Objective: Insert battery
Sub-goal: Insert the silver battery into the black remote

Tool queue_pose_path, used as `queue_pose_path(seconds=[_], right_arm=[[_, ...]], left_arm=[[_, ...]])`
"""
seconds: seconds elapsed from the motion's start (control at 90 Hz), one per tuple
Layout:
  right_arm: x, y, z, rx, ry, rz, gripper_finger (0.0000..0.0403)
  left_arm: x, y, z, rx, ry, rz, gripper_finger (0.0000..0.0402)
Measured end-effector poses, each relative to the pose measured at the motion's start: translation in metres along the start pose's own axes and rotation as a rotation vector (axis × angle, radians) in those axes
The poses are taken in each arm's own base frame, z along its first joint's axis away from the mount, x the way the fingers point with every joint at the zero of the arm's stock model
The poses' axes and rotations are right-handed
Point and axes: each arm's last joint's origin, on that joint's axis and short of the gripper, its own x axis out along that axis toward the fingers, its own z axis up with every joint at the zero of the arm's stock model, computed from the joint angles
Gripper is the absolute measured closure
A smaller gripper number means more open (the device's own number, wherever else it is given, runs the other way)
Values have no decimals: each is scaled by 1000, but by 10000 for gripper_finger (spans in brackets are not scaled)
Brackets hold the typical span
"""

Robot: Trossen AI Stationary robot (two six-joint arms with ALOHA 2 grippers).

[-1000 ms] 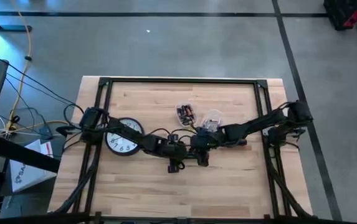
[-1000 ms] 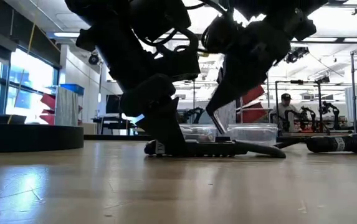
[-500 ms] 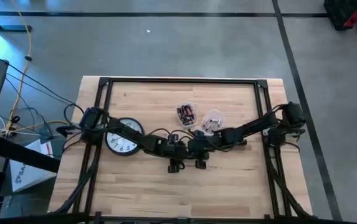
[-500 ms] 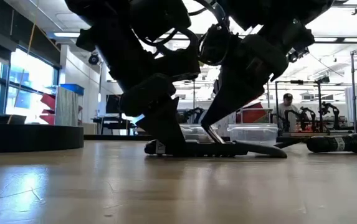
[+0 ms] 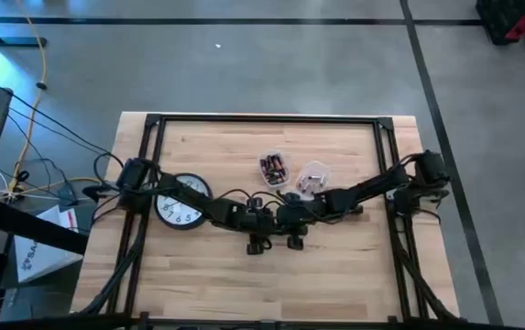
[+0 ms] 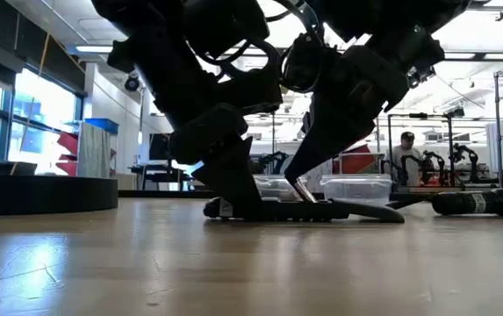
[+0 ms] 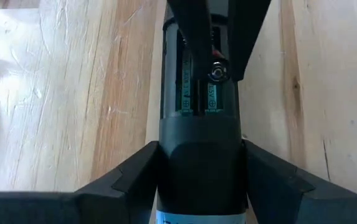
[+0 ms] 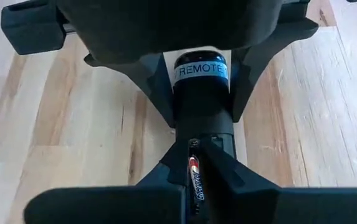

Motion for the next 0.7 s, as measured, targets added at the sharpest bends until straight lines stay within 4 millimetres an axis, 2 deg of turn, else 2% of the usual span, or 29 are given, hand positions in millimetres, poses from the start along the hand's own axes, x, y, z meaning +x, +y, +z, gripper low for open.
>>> queue_pose_path(seconds=[0.2, 0.7], right_arm=[[0, 2, 3, 38, -9, 35, 402], [7, -6, -12, 68, 66, -31, 402]], left_arm=[[0, 0, 0, 0, 0, 3, 215], [0, 0, 0, -1, 1, 1, 215]])
